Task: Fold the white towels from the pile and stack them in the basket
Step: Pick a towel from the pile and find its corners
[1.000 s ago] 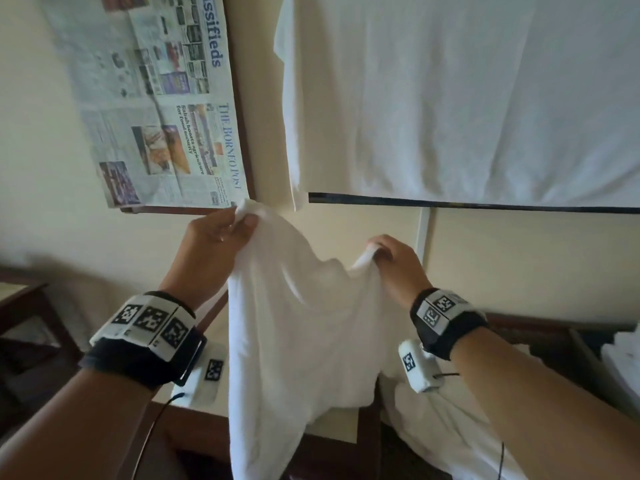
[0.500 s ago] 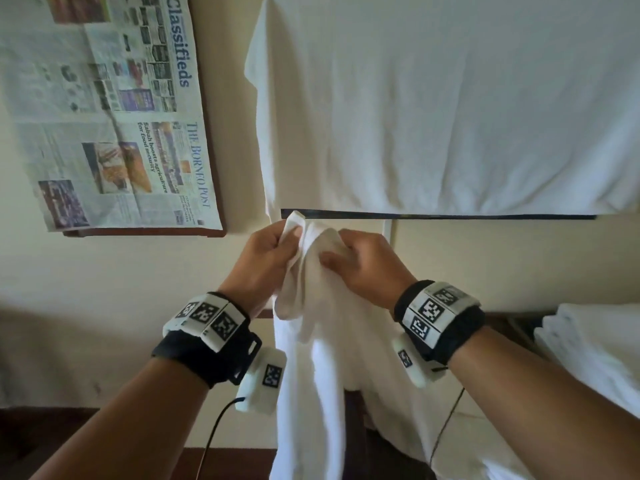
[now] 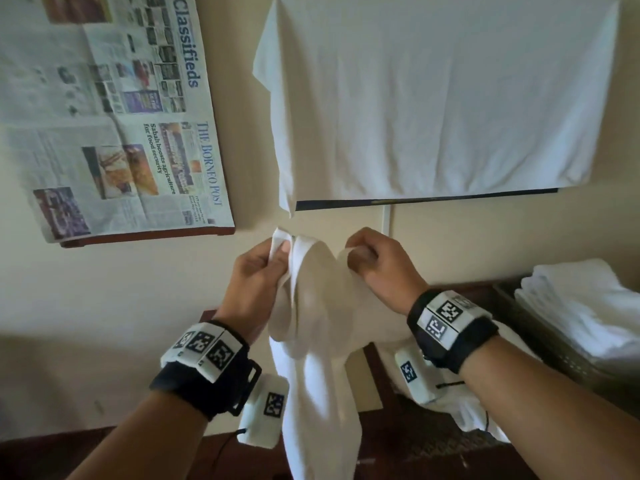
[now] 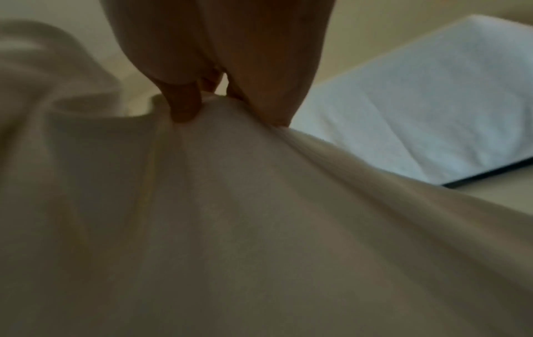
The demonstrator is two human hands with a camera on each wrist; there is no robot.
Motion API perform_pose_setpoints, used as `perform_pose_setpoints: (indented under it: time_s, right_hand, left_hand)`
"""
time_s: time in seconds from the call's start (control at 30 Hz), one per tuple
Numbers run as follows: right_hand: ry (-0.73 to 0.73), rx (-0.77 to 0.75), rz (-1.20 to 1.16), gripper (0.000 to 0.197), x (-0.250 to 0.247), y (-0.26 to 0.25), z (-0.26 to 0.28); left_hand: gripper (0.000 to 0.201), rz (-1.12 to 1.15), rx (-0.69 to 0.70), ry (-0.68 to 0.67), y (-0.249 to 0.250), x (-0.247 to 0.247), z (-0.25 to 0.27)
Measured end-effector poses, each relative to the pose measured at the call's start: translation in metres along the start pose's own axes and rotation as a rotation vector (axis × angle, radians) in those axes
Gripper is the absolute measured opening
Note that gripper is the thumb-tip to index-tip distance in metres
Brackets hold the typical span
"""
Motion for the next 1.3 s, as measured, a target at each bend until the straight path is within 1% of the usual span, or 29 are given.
perform_pose_setpoints:
  time_s: [0.07, 0.13, 0.2, 0.27, 0.33, 0.37, 0.43, 0.47, 0.5, 0.57, 0.6, 0.63, 0.67, 0.73, 0.77, 0.8, 0.87, 0.9, 0.93, 0.97, 1.0, 1.03, 1.07, 1.1, 1.17, 1.23, 1.3]
  right_hand:
    - [0.029, -0.074, -0.044, 0.008, 0.000, -0.035, 0.002]
    - [0.080, -0.110, -0.067, 0.007, -0.004, -0.057, 0.003]
    - [0.098, -0.134, -0.019, 0.003, -0.012, -0.067, 0.005]
    - [0.090, -0.117, 0.040, 0.002, -0.021, -0.066, 0.016]
    - [0.068, -0.085, 0.086, 0.006, -0.030, -0.060, 0.038]
    - [0.046, -0.089, 0.129, 0.013, -0.032, -0.057, 0.050]
    - [-0.031, -0.088, 0.306, 0.017, -0.028, -0.045, 0.068]
    - [-0.063, -0.059, 0.413, 0.017, -0.026, -0.037, 0.075]
    - [-0.058, -0.022, 0.493, 0.015, -0.026, -0.027, 0.080]
    - [0.056, 0.041, 0.511, 0.011, -0.038, -0.005, 0.095]
    - [0.120, 0.087, 0.494, 0.014, -0.045, 0.007, 0.106]
    - [0.147, 0.146, 0.494, 0.014, -0.053, 0.020, 0.116]
    - [0.127, 0.239, 0.514, 0.016, -0.060, 0.038, 0.128]
    - [0.002, 0.469, 0.591, 0.023, -0.076, 0.071, 0.153]
    - [-0.024, 0.547, 0.614, 0.027, -0.087, 0.082, 0.163]
    - [0.014, 0.578, 0.604, 0.028, -0.100, 0.091, 0.168]
    - [0.205, 0.545, 0.448, 0.025, -0.123, 0.090, 0.162]
    - [0.279, 0.513, 0.349, 0.027, -0.130, 0.083, 0.152]
    - [0.314, 0.479, 0.246, 0.030, -0.132, 0.073, 0.138]
    - [0.313, 0.431, 0.161, 0.034, -0.132, 0.059, 0.121]
    - [0.277, 0.374, 0.117, 0.038, -0.131, 0.045, 0.106]
    - [0.218, 0.298, 0.118, 0.040, -0.129, 0.029, 0.092]
    - [0.156, 0.214, 0.148, 0.036, -0.128, 0.015, 0.081]
    - [0.103, 0.130, 0.187, 0.028, -0.129, 0.000, 0.073]
    - [0.060, 0.006, 0.251, 0.014, -0.138, -0.025, 0.066]
    - [0.040, -0.036, 0.290, 0.009, -0.152, -0.036, 0.064]
    - [-0.041, -0.005, 0.281, 0.002, -0.164, -0.034, 0.072]
  left_hand:
    - [0.033, 0.039, -0.031, -0.048, -0.006, 0.010, 0.003]
    - [0.024, 0.007, -0.063, -0.125, -0.010, 0.025, 0.005]
    - [0.023, -0.014, -0.093, -0.202, -0.013, 0.041, 0.007]
    - [0.024, -0.030, -0.082, -0.266, -0.009, 0.054, 0.010]
    - [0.030, -0.054, -0.047, -0.281, 0.000, 0.064, 0.014]
    - [0.034, -0.065, -0.023, -0.277, 0.004, 0.067, 0.016]
    - [0.038, -0.099, 0.036, -0.296, 0.013, 0.078, 0.024]
    - [0.041, -0.109, 0.060, -0.307, 0.016, 0.082, 0.028]
    - [0.043, -0.103, 0.064, -0.304, 0.018, 0.085, 0.031]
    - [0.042, -0.030, 0.028, -0.276, 0.021, 0.081, 0.033]
    - [0.040, 0.008, 0.012, -0.269, 0.025, 0.078, 0.034]
    - [0.038, 0.046, 0.007, -0.266, 0.031, 0.075, 0.036]
    - [0.039, 0.083, 0.009, -0.266, 0.035, 0.071, 0.037]
    - [0.047, 0.141, 0.004, -0.232, 0.040, 0.063, 0.037]
    - [0.049, 0.179, -0.009, -0.210, 0.042, 0.059, 0.035]
    - [0.047, 0.228, -0.029, -0.207, 0.042, 0.056, 0.032]
    - [0.038, 0.275, -0.081, -0.252, 0.040, 0.060, 0.030]
    - [0.032, 0.244, -0.105, -0.294, 0.037, 0.065, 0.030]
    - [0.031, 0.205, -0.131, -0.341, 0.032, 0.075, 0.031]
    - [0.040, 0.161, -0.164, -0.380, 0.027, 0.086, 0.033]
    - [0.046, 0.137, -0.190, -0.397, 0.020, 0.098, 0.033]
    - [0.042, 0.118, -0.194, -0.396, 0.017, 0.110, 0.035]
    - [0.033, 0.088, -0.174, -0.371, 0.015, 0.122, 0.033]
    - [0.025, 0.055, -0.150, -0.339, 0.016, 0.133, 0.034]
    - [0.026, 0.039, -0.168, -0.311, 0.013, 0.156, 0.036]
    - [0.036, 0.114, -0.212, -0.334, 0.011, 0.180, 0.041]
    - [0.032, 0.183, -0.215, -0.328, 0.017, 0.195, 0.044]
Point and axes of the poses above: each hand's wrist, its own z-axis away from the middle knuckle, its own x-axis out of the palm, y = z × x, the point moved 6 cm from there along -z, towards the middle knuckle, and after that the axes turned 10 degrees about -x, right-handed, at the moved point
